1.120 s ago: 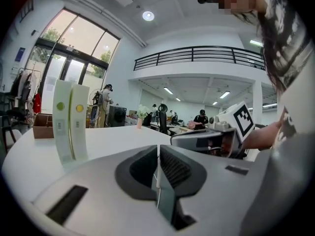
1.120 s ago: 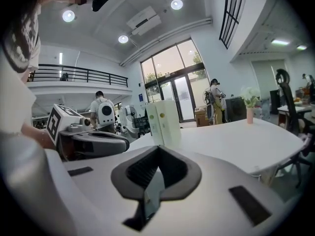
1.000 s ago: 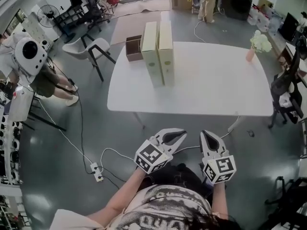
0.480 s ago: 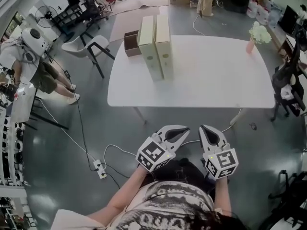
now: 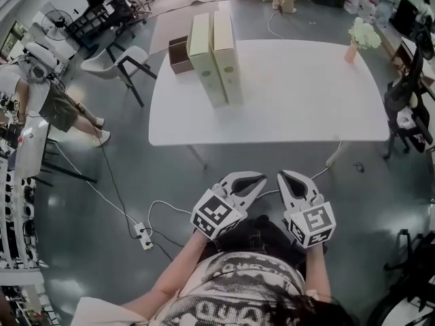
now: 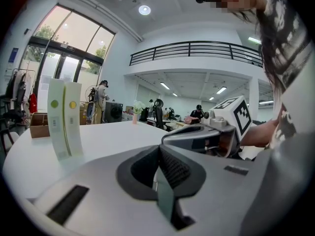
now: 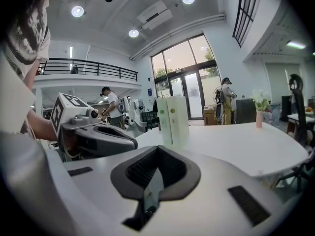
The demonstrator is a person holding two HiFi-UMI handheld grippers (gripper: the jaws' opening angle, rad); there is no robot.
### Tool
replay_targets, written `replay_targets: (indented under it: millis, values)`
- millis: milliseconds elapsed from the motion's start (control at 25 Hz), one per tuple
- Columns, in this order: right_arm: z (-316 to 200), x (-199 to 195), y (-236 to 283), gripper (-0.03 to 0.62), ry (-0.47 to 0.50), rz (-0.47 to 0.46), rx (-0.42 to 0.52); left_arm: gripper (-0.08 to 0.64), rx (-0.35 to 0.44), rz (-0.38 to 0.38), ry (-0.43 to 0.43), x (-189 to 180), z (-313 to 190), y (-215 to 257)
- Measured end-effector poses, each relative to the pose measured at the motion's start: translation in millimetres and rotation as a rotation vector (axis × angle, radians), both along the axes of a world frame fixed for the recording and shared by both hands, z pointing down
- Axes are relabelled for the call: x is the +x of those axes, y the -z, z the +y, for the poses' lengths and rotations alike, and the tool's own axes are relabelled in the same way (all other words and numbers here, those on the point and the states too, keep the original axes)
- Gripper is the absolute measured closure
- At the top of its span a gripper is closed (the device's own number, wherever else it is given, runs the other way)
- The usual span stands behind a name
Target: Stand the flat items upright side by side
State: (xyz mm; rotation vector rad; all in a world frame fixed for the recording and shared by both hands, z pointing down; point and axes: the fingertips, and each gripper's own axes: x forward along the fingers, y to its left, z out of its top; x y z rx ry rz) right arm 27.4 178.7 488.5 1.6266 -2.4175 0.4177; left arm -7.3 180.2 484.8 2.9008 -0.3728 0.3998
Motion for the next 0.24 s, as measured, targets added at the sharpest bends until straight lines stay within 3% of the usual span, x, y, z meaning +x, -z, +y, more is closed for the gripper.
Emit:
replay_targets:
  millis: [240]
  values:
    - [-3.5, -8.8, -3.2, 0.597, 0.016, 0.009, -0.001, 0.548, -0.002, -0.010, -0.001, -5.5, -1.1, -4.9]
